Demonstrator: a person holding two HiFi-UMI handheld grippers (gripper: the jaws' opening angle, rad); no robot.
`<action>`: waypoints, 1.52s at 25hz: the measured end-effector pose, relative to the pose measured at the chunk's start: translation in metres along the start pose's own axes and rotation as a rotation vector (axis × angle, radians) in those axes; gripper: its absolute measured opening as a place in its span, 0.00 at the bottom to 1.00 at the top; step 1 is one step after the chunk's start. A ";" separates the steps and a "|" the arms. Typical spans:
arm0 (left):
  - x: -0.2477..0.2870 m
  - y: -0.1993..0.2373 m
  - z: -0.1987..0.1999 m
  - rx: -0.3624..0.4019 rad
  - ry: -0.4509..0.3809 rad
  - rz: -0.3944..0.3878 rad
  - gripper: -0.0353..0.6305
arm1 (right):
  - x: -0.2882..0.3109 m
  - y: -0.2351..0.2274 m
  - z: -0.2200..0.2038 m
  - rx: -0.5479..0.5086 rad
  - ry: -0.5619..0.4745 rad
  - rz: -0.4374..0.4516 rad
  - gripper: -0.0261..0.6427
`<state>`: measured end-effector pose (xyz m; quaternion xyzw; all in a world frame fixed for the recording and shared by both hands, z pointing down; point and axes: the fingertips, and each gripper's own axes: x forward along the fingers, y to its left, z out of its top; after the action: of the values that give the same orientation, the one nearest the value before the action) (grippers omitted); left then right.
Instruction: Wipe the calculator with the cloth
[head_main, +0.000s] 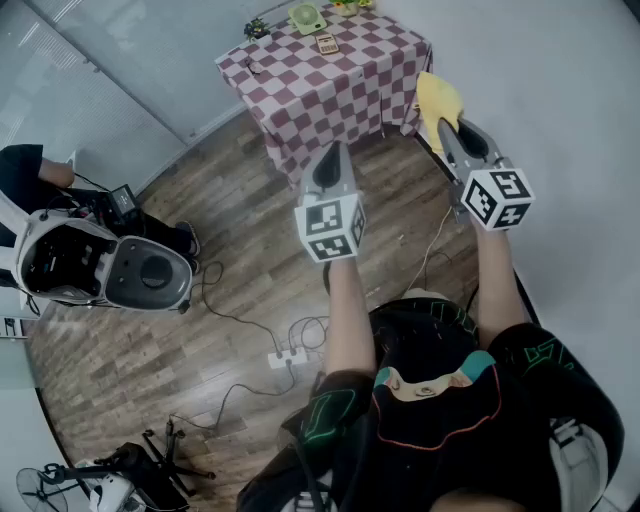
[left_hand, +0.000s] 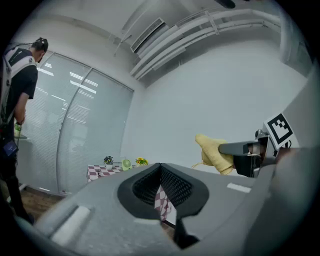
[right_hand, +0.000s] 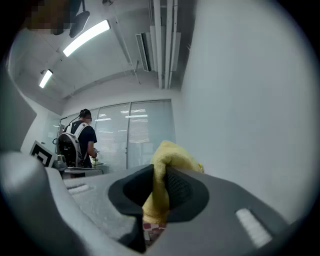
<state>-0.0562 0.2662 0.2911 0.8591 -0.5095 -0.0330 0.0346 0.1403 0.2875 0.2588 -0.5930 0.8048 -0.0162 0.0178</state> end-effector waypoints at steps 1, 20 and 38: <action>0.000 0.002 -0.001 0.007 -0.001 0.002 0.07 | 0.000 0.000 -0.002 0.004 0.005 -0.015 0.14; 0.018 0.039 -0.017 -0.016 0.010 0.038 0.07 | 0.018 -0.015 -0.018 -0.013 0.072 -0.104 0.14; 0.115 0.122 -0.047 -0.011 0.104 0.175 0.07 | 0.171 -0.064 -0.014 0.099 0.046 -0.011 0.14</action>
<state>-0.1028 0.1081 0.3464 0.8116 -0.5801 0.0121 0.0683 0.1500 0.1055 0.2744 -0.5952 0.8000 -0.0695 0.0285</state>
